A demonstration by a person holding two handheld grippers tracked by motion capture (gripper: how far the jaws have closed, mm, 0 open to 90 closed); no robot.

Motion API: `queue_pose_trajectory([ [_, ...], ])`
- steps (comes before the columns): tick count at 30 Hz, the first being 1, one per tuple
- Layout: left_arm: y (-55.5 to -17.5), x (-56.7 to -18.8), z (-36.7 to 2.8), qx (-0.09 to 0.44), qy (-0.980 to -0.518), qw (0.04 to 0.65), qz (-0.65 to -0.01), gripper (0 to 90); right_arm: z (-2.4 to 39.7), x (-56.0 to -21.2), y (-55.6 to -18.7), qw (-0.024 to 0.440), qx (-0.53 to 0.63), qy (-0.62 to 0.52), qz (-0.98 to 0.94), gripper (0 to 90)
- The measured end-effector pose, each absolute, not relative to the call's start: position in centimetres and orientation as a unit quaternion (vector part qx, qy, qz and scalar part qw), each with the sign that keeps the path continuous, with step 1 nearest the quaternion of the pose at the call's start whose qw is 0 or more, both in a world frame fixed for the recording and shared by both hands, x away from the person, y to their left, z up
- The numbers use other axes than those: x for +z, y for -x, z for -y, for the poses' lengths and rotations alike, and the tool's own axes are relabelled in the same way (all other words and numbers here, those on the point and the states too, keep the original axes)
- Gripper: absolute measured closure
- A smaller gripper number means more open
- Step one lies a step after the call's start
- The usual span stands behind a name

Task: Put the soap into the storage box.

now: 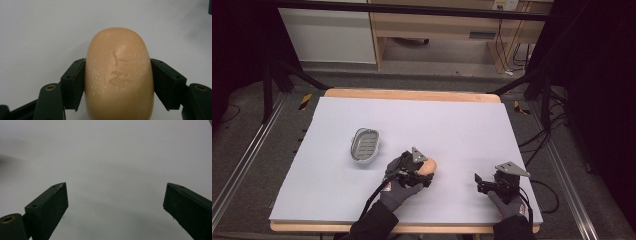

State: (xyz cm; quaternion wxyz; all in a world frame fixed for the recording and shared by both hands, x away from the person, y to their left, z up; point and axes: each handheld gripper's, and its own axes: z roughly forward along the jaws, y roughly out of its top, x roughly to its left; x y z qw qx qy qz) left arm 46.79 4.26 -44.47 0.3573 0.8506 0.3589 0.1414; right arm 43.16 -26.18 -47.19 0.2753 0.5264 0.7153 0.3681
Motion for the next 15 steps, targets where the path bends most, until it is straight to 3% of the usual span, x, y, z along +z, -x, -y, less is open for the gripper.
queue_pose_trajectory([
  [15, -46.3, -42.5, -7.3, 0.149, -0.844, 0.364, -0.365, 31.9, 26.1, -47.1, -43.0, 0.277, 0.372, -0.525, -0.713, 6.1],
])
